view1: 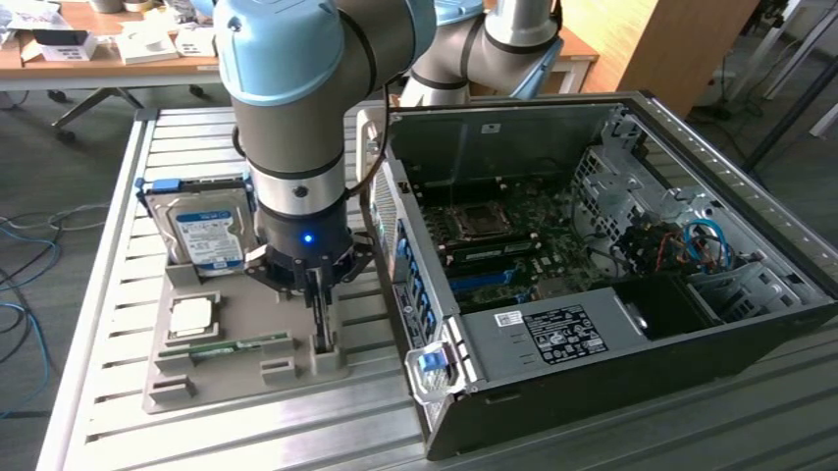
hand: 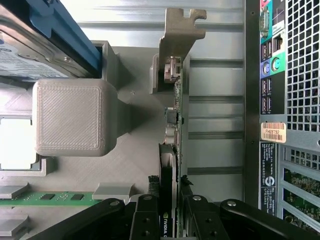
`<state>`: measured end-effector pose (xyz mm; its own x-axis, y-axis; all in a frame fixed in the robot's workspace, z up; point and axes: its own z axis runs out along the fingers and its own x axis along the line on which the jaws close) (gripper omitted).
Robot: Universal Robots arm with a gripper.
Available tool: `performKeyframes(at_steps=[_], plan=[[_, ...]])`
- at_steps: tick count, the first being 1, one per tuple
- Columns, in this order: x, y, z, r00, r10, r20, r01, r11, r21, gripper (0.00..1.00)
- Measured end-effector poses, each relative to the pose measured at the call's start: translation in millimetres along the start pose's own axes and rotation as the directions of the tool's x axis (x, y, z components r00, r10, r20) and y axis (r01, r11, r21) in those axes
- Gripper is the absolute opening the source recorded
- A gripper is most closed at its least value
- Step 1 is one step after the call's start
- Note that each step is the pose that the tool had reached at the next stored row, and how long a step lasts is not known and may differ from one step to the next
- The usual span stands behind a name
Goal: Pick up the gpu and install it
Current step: 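Pick up the gpu and move the gpu toward the slot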
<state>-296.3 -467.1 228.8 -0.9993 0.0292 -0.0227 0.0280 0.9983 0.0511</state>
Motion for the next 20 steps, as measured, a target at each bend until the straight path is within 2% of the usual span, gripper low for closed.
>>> performKeyframes(at_steps=[11,20], plan=[[0.0,0.0,-0.4,1.0000,0.000,0.0002,0.000,1.0000,-0.0002,0.26],[-0.2,0.5,-10.3,1.0000,0.000,0.0000,0.000,1.0000,-0.0008,0.26]])
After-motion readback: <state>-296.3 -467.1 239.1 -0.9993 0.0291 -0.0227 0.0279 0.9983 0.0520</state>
